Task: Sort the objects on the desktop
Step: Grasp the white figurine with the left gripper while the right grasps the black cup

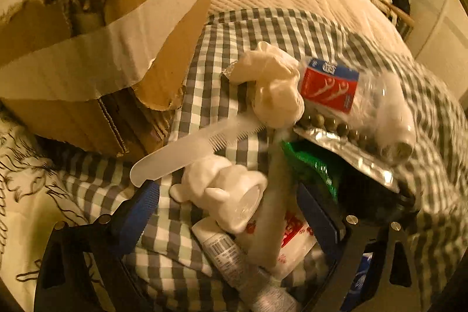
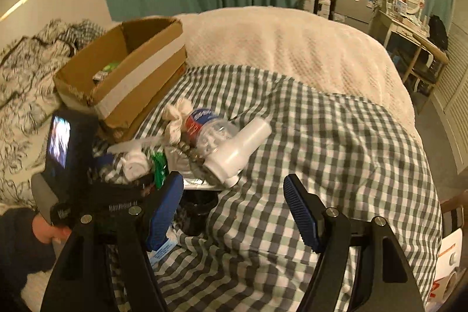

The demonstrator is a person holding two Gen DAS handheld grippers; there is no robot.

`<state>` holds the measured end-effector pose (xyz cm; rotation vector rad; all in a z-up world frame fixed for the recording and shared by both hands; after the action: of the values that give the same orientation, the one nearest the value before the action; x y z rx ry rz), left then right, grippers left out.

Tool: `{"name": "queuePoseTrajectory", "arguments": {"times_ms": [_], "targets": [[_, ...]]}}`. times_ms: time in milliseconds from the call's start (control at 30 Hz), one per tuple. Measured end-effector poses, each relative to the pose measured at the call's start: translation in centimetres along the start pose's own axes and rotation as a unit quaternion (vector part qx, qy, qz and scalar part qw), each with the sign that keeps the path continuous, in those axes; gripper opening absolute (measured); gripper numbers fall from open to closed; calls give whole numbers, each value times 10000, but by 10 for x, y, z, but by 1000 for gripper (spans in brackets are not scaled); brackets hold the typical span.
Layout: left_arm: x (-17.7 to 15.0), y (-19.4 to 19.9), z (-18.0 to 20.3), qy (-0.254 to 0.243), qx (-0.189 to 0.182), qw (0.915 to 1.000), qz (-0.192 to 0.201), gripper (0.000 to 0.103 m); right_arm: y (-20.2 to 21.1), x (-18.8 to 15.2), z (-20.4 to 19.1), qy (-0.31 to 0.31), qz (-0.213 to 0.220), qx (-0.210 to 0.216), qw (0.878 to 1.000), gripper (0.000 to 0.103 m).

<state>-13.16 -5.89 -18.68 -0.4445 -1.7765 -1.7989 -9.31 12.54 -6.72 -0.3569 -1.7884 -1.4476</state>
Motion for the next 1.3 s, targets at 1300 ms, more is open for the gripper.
{"name": "queuePoseTrajectory", "arguments": {"times_ms": [1300], "targets": [[-29,59,-18,-20,97,9999,44,68,-35,-44,-34,33,-1119,365,9930,57]]}}
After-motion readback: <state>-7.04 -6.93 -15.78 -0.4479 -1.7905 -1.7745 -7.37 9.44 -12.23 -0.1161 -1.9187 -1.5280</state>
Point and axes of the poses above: each gripper's, at about its wrist camera, not at the fingertips, and y roughly against the way its jaws point, z to its right, x to its top, the point moved 7 cm from there along -y, roughly the way its jaws point, and after that the axes turned 8 degrees about z, right-handed, at the moved point
